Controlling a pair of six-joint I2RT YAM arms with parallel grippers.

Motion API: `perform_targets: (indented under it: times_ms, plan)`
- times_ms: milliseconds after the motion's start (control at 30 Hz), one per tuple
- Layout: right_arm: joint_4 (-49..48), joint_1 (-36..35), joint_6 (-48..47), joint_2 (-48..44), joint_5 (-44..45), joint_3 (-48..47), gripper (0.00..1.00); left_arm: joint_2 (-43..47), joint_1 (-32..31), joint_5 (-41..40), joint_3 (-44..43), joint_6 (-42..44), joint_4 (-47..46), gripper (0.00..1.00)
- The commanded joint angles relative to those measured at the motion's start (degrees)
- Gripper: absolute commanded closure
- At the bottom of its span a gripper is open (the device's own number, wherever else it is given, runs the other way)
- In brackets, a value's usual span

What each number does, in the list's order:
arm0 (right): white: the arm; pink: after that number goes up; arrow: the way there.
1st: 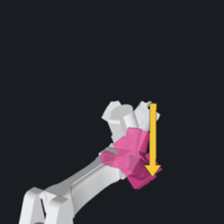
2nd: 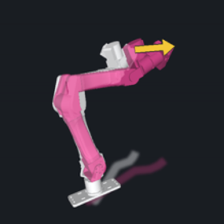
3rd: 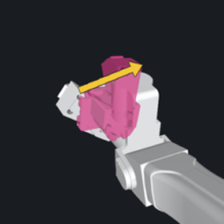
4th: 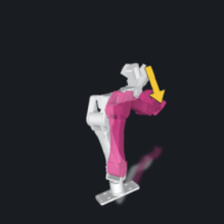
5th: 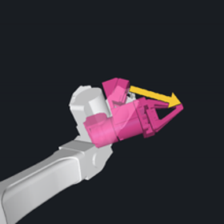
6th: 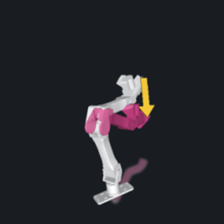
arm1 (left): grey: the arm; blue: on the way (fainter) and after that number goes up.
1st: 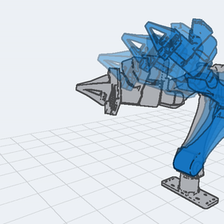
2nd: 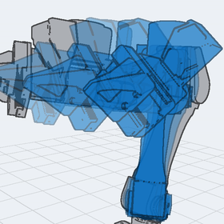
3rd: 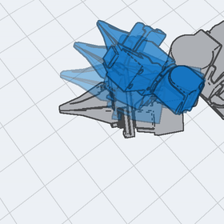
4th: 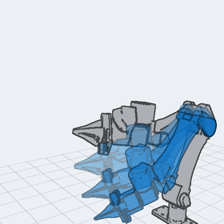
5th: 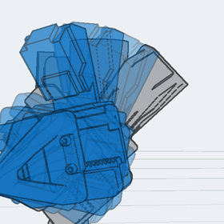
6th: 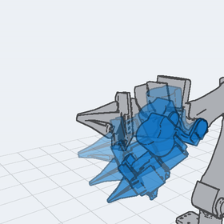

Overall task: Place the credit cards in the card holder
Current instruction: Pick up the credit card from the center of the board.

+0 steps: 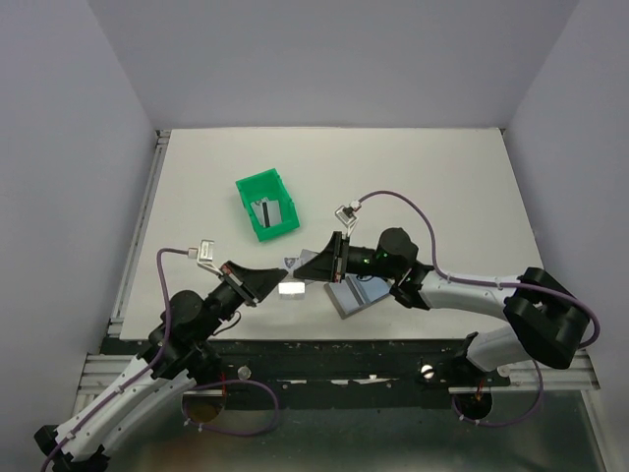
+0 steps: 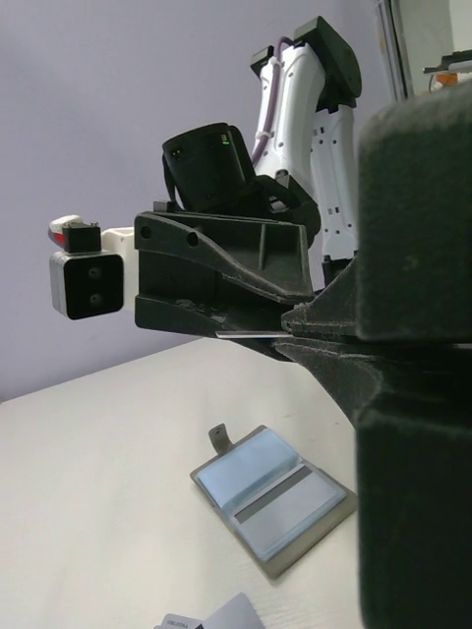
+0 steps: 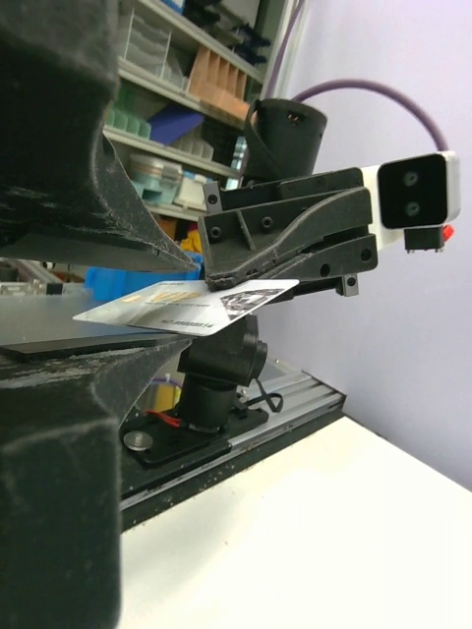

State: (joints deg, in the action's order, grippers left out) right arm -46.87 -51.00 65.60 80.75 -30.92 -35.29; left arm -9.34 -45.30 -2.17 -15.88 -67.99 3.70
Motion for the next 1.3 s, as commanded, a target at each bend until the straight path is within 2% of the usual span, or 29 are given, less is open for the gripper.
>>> perform_targets:
  times_ms: [0, 300, 767, 867, 933, 967, 1033, 1100, 1167, 1267]
  plan:
    - [-6.8, -0.2, 2.8, 0.8, 2.4, 0.3, 0.62, 2.4, -0.1, -5.2, 0.1, -0.7, -1.7, 1.0]
    - [-6.8, -0.2, 3.4, 1.7, 1.3, -0.4, 0.63, 2.6, -0.1, -7.0, 0.7, -1.3, -2.6, 1.0]
    - [-5.5, -0.2, 3.4, 2.5, 0.2, -1.6, 0.72, 3.3, -0.1, -6.6, 1.7, -2.1, -2.5, 1.0]
    - [-5.7, -0.2, 3.5, 2.9, -0.3, -2.2, 0.8, 3.6, -0.1, -6.4, 2.3, -2.6, -2.4, 1.0]
    - [-5.7, -0.1, 3.4, 3.3, -0.6, -2.4, 0.95, 3.6, -0.1, -6.3, 2.3, -2.8, -2.2, 1.0]
    - [-5.5, -0.1, 3.4, 3.2, -0.9, -2.6, 1.0, 3.5, -0.1, -6.3, 2.3, -2.9, -1.9, 1.0]
    - [-4.4, -0.1, 2.6, 2.5, -0.7, -2.3, 1.0, 3.4, -0.1, -6.6, 2.1, -3.3, -0.7, 0.86]
    - [-0.4, 0.3, 0.8, 0.4, 0.5, -2.0, 1.0, 3.5, -0.1, -7.4, 1.6, -3.4, 1.5, 0.62]
    - [8.9, 1.3, -2.5, -2.7, 2.3, -1.8, 1.0, 3.9, -0.1, -8.6, 0.8, -3.1, 4.2, 0.42]
    - [23.5, 4.5, -6.9, -8.7, 6.1, -0.2, 1.0, 4.2, -0.1, -10.4, -0.7, -2.5, 8.1, 0.25]
